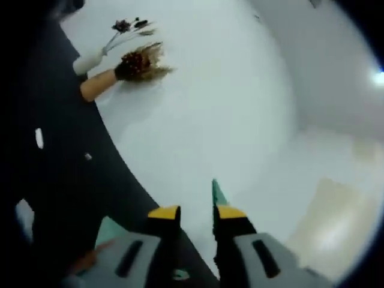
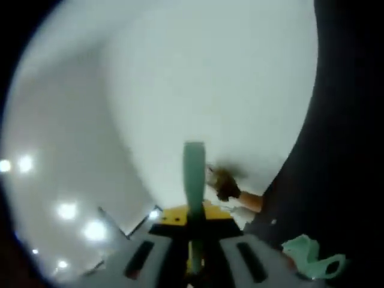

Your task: Pick up the broom and sweep the trash on the tabletop into the dustpan.

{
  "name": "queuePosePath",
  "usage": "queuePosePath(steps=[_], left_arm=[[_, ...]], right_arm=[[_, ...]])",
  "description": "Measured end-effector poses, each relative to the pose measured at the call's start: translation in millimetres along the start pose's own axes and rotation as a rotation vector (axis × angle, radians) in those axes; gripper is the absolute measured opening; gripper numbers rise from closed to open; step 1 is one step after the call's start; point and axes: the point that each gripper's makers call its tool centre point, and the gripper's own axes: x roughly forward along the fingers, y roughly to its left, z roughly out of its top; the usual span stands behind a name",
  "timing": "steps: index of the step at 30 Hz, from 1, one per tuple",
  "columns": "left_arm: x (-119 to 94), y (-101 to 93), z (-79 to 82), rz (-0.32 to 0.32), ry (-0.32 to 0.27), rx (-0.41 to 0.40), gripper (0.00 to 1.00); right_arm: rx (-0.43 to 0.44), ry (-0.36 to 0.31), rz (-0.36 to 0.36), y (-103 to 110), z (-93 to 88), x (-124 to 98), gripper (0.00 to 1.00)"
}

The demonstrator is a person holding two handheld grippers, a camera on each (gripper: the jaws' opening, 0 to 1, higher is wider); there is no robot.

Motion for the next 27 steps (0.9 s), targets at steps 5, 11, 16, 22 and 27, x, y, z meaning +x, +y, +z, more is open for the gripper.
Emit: queuePosePath(steps=[5,11,16,22,27], left_arm=[[4,-4.8,-2.2,-0.036,0.05,0.169,0.37],[11,-21.5,-9.0,-0.138,0.142,0.41,0.46],[14,-23.0,-11.7,-0.16,0.195,0.472,0.49],[18,-24.9,-30.3,-0.218,0.281,0.534,0.53],[21,-29.9,-41.8,-0.269,0.312,0.536,0.55]], right_arm=[[-0.089,0.001,-0.025,-7,26.9,-2,0.06],[-0.167,0.005,-0.075,-26,51.7,-11,0.06],[-0.256,0.052,-0.124,-42,59.8,-22,0.06],[-0.315,0.046,-0.125,-40,74.7,-35,0.06],[-0.301,0.03,-0.127,-42,87.2,-50,0.06]])
